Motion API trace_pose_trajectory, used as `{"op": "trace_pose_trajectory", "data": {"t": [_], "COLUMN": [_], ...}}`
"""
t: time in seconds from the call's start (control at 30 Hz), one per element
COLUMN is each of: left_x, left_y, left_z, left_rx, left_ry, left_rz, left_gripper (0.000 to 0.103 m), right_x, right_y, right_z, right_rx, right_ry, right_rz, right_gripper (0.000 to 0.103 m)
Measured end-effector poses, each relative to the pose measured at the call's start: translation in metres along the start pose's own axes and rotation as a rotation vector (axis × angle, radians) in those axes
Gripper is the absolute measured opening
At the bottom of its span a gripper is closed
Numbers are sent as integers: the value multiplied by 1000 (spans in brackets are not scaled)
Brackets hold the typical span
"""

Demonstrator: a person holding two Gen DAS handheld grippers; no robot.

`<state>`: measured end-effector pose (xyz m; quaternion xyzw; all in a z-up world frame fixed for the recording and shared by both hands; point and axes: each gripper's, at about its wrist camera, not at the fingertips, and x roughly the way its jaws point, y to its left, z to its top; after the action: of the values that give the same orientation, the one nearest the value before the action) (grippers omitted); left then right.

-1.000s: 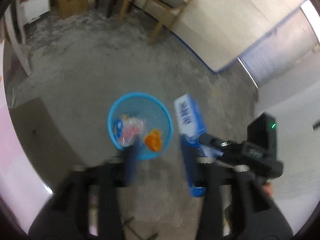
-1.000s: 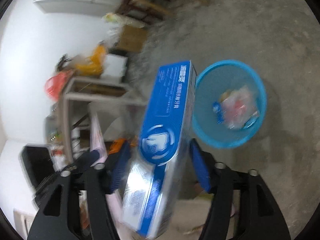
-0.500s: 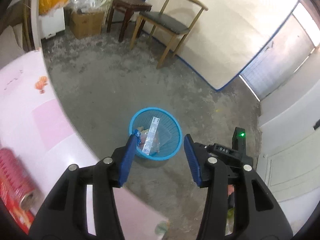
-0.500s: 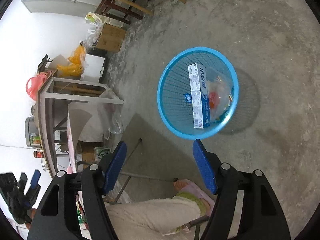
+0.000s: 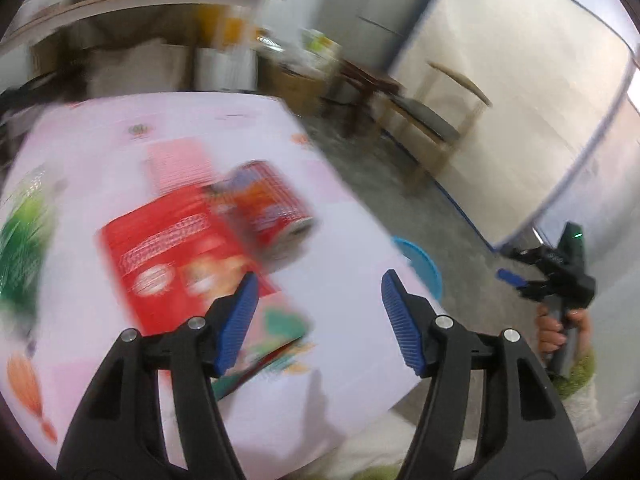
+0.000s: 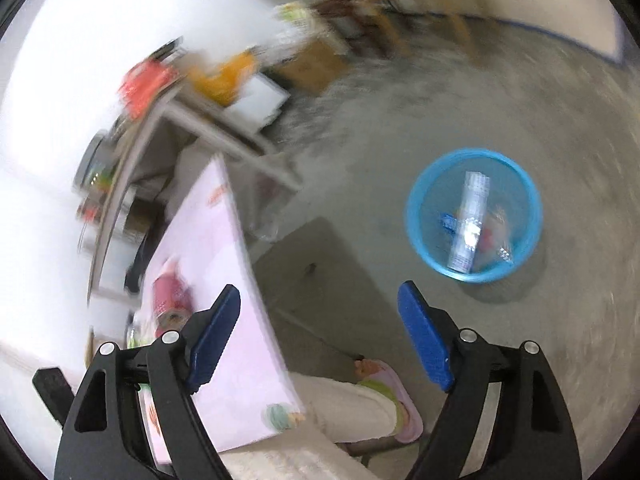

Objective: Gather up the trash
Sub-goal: 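Move both grippers back over the table, then close the left gripper on the edge of the red snack bag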

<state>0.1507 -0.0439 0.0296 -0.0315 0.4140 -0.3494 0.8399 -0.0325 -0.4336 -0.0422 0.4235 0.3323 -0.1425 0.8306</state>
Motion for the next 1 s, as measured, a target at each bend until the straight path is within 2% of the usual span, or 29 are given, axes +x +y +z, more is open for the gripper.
{"op": "trace_pose_trajectory", "data": {"t": [0.1,0.23,0.37,0.4,0.43,0.47,0.63,0.73,0.93,1.0], "left_x": [-26,-44,-42,-39,-34,-31,-4,12,36,36], "left_y": [33,68,79,83,83,85,88,90,94,95], "left_z": [-21,-48,-64,-67,-67,-68,-60,-58,-65,-67], "left_rx": [-73,-155,-173,-174,-173,-168,-127,-112,-113,-106], "left_ry": [-45,-56,-69,-74,-73,-67,-36,-8,90,83], "left_rz": [49,59,68,70,74,74,102,133,156,158], "left_gripper": [61,61,61,59,50,45,22,11,3,3], "right_x": [10,34,65,75,84,95,146,167,194,198], "right_y": [61,146,191,196,197,198,193,189,191,191], "right_z": [0,-17,-43,-51,-56,-62,-78,-83,-89,-89], "right_rx": [-137,-305,-365,-364,-361,-353,-282,-257,-242,-229], "right_ry": [21,110,231,264,285,314,429,468,525,533], "right_rz": [62,194,285,285,278,264,224,196,175,194], "right_gripper": [81,81,81,81,81,81,62,59,54,52]}}
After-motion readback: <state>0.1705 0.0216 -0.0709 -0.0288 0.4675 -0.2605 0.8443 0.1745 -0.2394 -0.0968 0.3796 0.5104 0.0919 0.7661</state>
